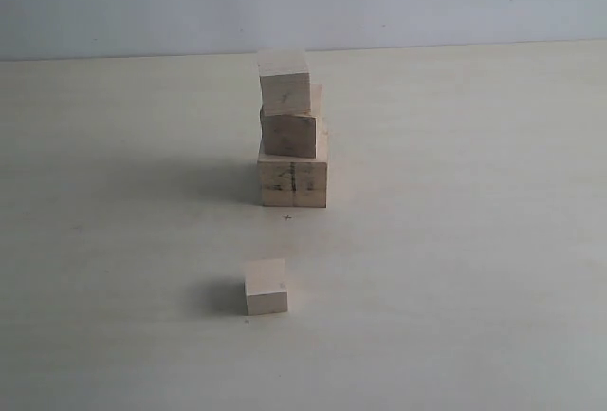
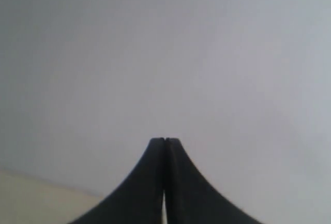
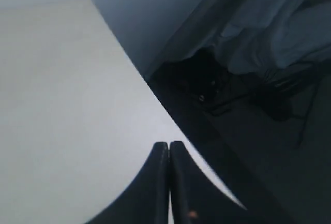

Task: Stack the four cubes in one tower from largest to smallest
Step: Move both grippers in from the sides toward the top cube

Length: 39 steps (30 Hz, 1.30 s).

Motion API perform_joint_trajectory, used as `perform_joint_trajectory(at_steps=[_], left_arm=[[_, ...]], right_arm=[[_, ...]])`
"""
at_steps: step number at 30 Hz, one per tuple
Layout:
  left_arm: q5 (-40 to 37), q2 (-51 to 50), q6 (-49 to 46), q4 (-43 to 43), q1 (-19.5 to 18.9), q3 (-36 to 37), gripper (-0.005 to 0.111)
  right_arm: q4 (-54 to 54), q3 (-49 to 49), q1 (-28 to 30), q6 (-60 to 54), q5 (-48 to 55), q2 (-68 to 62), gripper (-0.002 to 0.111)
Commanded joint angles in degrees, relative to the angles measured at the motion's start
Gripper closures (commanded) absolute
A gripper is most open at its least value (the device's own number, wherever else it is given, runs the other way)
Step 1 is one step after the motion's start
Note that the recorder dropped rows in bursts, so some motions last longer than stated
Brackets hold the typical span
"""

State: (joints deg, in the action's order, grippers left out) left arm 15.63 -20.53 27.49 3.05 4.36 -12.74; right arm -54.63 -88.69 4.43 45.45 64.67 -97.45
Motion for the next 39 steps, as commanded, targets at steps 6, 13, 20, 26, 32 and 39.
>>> perform_joint_trajectory(at_steps=[6,13,20,26,32,39], left_arm=[[-51.4,-51.2,-19.6,2.9,6.3,-35.3,0.107],[-57.0,-66.9,-54.9,-36.6,13.9,-43.7,0.107],[-46.2,-69.2,-60.1,-51.3,16.8,-46.8,0.107],[-39.5,-71.0,-62.2,-63.3,16.9,-48.6,0.107],[-39.2,-72.8,-66.6,-69.8,16.9,-51.0,0.107],[-37.6,-73.9,-66.6,-70.1,18.4,-53.2,0.107]], right_arm=[[36.6,0.3,0.2,-19.8,-32.5,-1.5,0.108],[74.8,2.0,0.2,-78.0,-12.1,-2.6,0.108],[84.5,12.0,0.2,-73.2,-20.0,0.2,0.108],[102.0,16.3,0.3,-91.9,-14.3,-6.3,0.108],[105.3,16.3,0.2,-103.6,-16.8,-6.2,0.108],[125.0,16.3,-0.1,-109.8,-14.5,-8.1,0.108]])
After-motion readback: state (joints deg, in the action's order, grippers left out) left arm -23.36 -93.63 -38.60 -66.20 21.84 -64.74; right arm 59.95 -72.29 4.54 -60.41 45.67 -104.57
